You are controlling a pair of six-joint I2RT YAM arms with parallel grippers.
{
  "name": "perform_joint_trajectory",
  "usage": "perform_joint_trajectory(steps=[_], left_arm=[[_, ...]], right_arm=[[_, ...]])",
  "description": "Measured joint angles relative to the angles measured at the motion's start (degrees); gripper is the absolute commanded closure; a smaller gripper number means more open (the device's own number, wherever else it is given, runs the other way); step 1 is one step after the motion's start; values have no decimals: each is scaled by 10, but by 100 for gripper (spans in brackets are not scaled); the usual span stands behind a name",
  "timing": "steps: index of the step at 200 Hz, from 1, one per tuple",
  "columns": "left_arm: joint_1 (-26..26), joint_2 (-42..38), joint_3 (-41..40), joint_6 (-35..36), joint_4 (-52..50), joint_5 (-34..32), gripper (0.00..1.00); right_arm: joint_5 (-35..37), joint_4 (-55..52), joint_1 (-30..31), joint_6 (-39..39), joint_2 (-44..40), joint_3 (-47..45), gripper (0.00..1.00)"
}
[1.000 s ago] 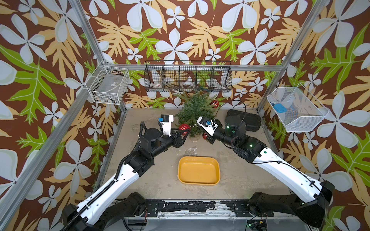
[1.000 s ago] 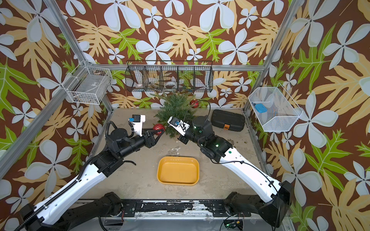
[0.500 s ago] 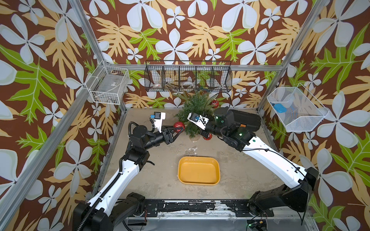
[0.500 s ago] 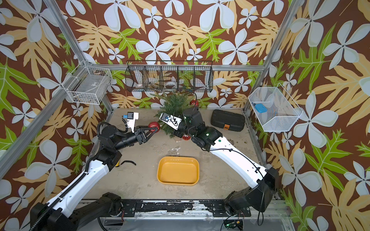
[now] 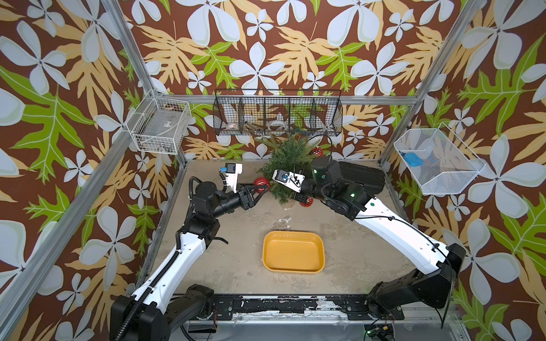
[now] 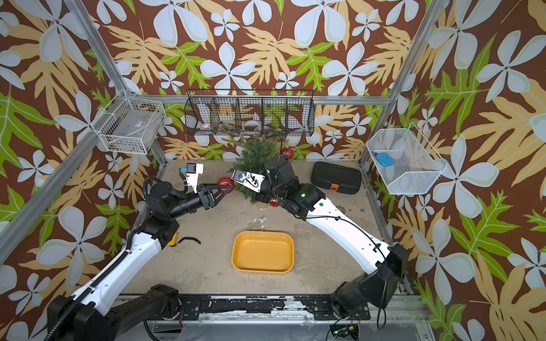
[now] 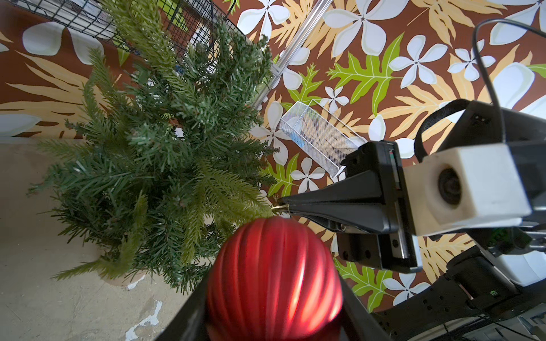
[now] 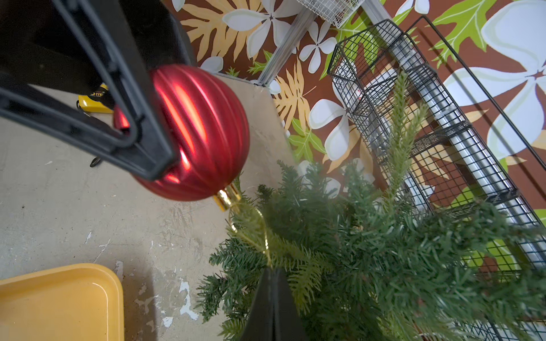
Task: Decorate the small christmas tree with ornaments
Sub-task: Hang an ornament on the christmas tree.
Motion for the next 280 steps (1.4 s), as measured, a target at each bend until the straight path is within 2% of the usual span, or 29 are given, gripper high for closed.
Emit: perform_joint_trajectory(steps=[144,280], left_arm=[[0,-14,14,49,-52,-17,70],[0,0,-6,36,-22,1,71]], right_arm=[[12,-3,16,-2,7,12,99],[54,-1,17,-2,12,7,99]])
